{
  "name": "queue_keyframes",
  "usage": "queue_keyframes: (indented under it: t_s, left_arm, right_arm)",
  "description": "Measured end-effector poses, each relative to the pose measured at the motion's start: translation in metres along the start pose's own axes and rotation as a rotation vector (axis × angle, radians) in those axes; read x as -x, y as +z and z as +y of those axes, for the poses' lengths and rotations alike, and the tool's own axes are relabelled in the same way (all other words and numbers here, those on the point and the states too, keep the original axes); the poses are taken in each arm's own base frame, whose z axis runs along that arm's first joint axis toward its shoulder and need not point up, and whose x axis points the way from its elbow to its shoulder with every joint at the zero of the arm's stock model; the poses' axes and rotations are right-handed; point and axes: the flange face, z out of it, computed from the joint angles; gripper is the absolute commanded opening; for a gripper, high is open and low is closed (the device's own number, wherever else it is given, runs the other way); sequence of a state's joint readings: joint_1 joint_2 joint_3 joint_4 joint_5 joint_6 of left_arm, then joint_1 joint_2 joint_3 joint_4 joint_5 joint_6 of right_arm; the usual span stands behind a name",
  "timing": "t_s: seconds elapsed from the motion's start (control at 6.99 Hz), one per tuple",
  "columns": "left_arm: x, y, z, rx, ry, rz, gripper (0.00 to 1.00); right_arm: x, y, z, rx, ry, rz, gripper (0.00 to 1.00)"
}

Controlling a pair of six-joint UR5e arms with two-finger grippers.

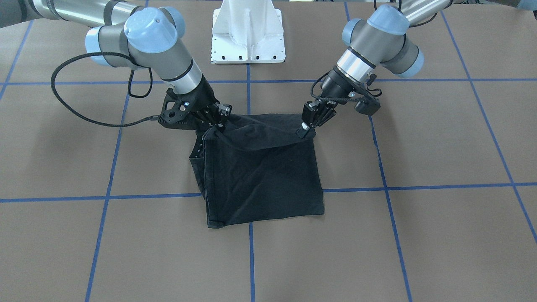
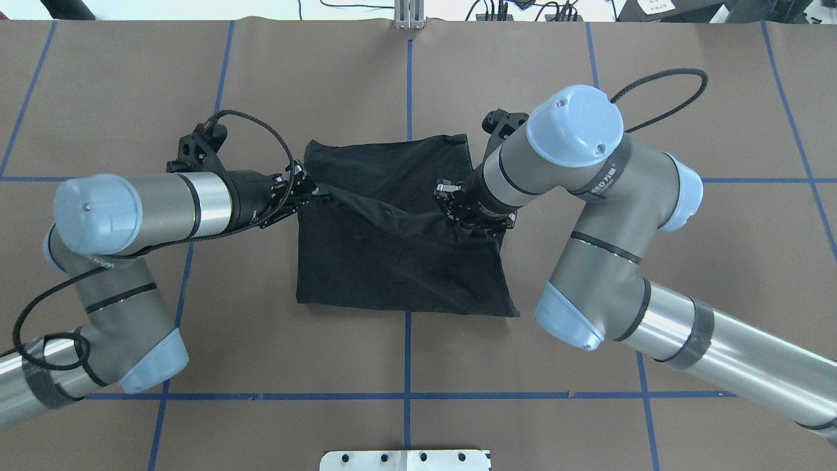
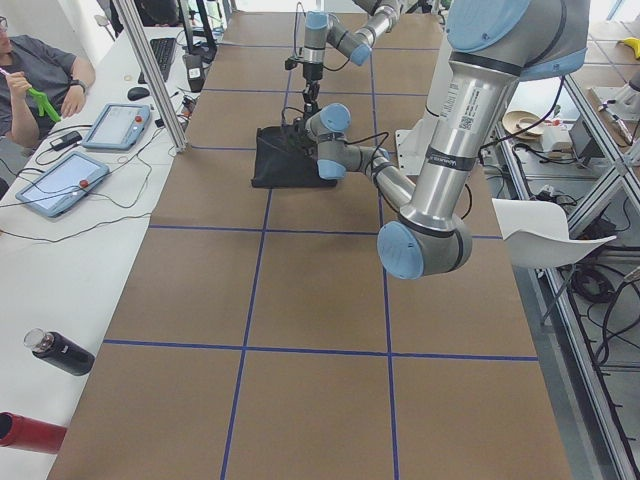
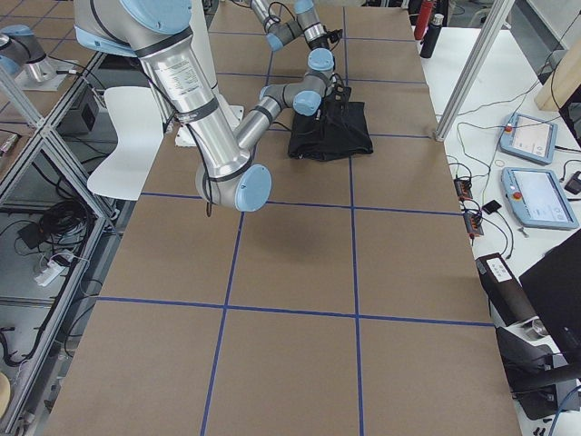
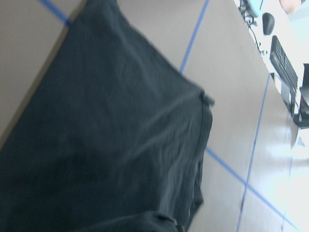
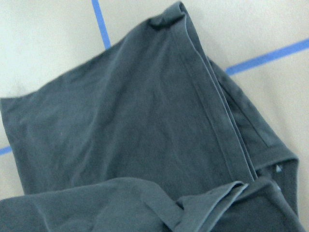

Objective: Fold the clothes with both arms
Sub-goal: 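Lift the near end with both grippers and fold it away from the robot, then lay the folded end near the collar and open both grippers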

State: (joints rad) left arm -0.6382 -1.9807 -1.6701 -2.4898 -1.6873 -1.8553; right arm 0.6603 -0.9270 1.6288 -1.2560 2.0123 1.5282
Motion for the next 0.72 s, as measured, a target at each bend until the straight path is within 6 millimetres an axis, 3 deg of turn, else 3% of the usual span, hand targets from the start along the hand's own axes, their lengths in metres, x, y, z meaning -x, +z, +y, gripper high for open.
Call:
queue_keyframes:
  t_s: [0.29,0.43,0.72]
  left_arm:
    - [-0.005,0.031,-0.039,-0.057,0.003,-0.031,0.00]
    - [-0.004,0.040,-0.048,-0.068,0.004,-0.039,0.00]
    - [-0.001,0.053,-0.053,-0.071,0.006,-0.036,0.00]
  right_arm:
    - [0.010,0.043,-0.055,-0.061,0.003,-0.016,0.00]
    - [0.015,0.055,-0.069,-0.080,0.001,-0.017,0.00]
    - [0.018,0.052,-0.089,-0.106,0.010,-0.024,0.00]
